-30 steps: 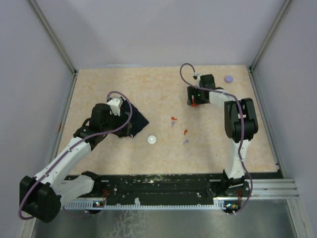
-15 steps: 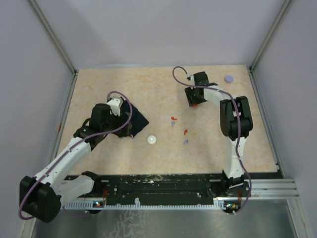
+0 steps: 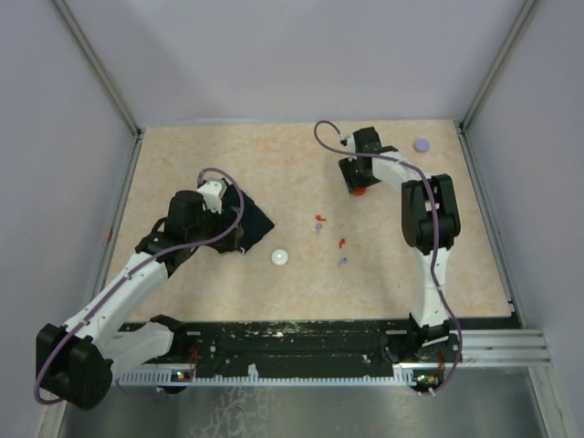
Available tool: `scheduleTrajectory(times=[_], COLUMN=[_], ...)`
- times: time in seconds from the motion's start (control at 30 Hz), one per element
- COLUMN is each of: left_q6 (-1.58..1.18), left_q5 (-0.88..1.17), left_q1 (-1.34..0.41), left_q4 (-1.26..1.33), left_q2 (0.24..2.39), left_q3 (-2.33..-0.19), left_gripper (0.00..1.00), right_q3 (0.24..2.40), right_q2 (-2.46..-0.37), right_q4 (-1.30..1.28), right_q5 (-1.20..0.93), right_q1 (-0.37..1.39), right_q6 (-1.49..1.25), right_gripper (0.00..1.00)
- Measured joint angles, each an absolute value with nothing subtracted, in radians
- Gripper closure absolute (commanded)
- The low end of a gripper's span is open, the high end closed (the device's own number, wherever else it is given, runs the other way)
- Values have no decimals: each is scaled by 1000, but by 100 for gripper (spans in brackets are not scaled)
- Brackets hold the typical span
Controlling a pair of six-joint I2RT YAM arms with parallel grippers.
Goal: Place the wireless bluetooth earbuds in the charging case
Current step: Pick up the charging case at the center of the board.
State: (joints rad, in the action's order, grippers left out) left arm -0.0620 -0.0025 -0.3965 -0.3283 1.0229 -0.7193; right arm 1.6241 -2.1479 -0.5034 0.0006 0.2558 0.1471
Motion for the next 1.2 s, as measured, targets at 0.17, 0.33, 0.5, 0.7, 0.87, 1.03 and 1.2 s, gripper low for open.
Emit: scheduleTrajectory(times=[0.17, 0.33, 0.5, 0.7, 0.87, 1.03, 1.2], left_q6=[-62, -62, -59, -89, -155, -257, -377], left_q5=[4, 16, 46, 104, 163, 223, 264], left_q1=[-397, -397, -397, -397, -397, -398, -422], left_q4=[-328, -328, -322, -290, -236, -154, -37], left_q2=[1023, 1019, 999, 936, 894, 871, 843], left_q3=[-719, -719, -719, -718, -715, -687, -605], left_gripper=[0, 0, 0, 0, 0, 2, 3], right_q3=[1645, 1646, 1634, 1510, 1413, 1321, 1218], right_q2=[-2158, -2159, -2150, -2057, -1921, -1749, -1578], right_q4=[-522, -523, -508, -481, -437, -356, -268], right_q5=[7, 22, 35, 45, 43, 12, -40], right_q1=[257, 262, 274, 314, 344, 363, 374], right_q6=[149, 146, 119, 47, -28, -111, -206], right_gripper=[52, 54, 54, 56, 56, 56, 56])
